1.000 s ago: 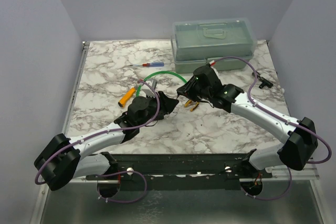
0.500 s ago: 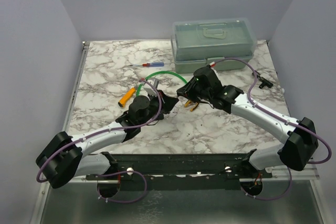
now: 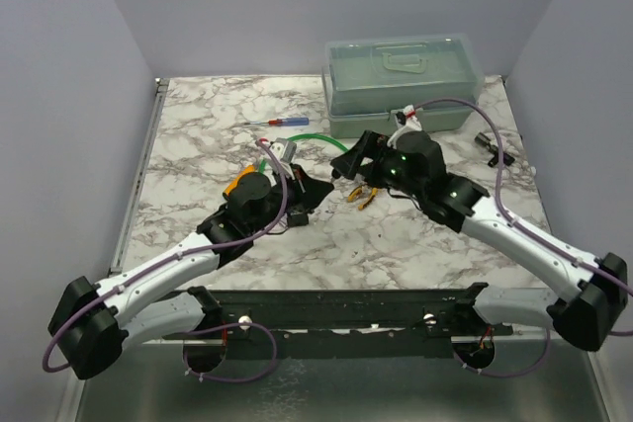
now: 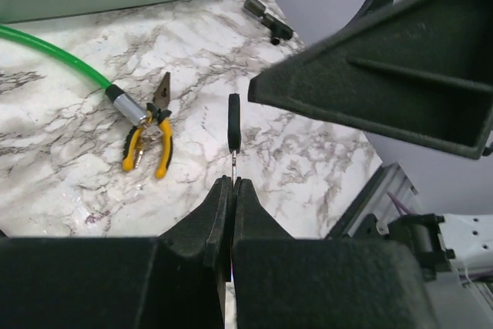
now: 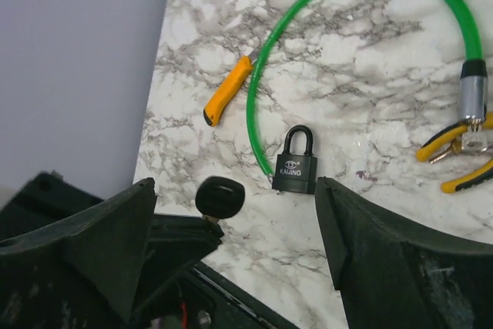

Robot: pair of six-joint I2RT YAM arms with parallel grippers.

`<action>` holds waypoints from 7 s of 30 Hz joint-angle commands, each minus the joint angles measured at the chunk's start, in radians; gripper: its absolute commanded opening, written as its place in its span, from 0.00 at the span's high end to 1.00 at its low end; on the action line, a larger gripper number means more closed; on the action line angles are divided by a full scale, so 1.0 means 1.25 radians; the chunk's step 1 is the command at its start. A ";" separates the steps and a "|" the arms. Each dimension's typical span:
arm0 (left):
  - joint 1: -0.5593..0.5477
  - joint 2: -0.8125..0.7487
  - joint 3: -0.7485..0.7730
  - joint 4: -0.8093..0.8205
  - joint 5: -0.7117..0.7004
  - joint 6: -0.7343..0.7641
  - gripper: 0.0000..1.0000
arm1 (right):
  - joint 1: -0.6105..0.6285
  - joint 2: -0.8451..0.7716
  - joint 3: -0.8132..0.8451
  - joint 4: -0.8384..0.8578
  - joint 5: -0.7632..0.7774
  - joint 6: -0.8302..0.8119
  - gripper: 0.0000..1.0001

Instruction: Unlock with the key

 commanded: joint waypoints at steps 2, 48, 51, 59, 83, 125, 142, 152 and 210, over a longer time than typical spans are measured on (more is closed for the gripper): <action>0.000 -0.075 0.117 -0.282 0.113 0.040 1.00 | -0.002 -0.195 -0.159 0.275 -0.132 -0.320 0.13; 0.001 -0.129 0.356 -0.628 0.586 0.263 1.00 | -0.005 -0.249 -0.122 0.224 -0.843 -0.473 0.46; 0.002 -0.128 0.354 -0.624 0.584 0.264 1.00 | -0.004 -0.237 -0.121 0.225 -0.851 -0.469 0.50; 0.002 -0.131 0.345 -0.599 0.578 0.261 1.00 | -0.004 -0.221 -0.127 0.236 -0.861 -0.460 0.58; 0.002 -0.132 0.327 -0.574 0.571 0.256 1.00 | -0.005 -0.203 -0.132 0.248 -0.878 -0.451 0.85; 0.001 -0.140 0.313 -0.597 0.563 0.277 1.00 | -0.004 -0.197 -0.108 0.211 -0.888 -0.470 0.77; 0.002 -0.125 0.301 -0.589 0.537 0.278 0.47 | -0.004 -0.206 -0.147 0.253 -0.852 -0.451 1.00; 0.002 -0.178 0.272 -0.605 0.310 0.239 0.01 | -0.005 -0.301 -0.250 0.209 -0.509 -0.433 1.00; 0.071 0.604 0.414 -0.751 -0.217 -0.103 0.31 | -0.004 -0.415 -0.350 0.043 -0.037 -0.335 1.00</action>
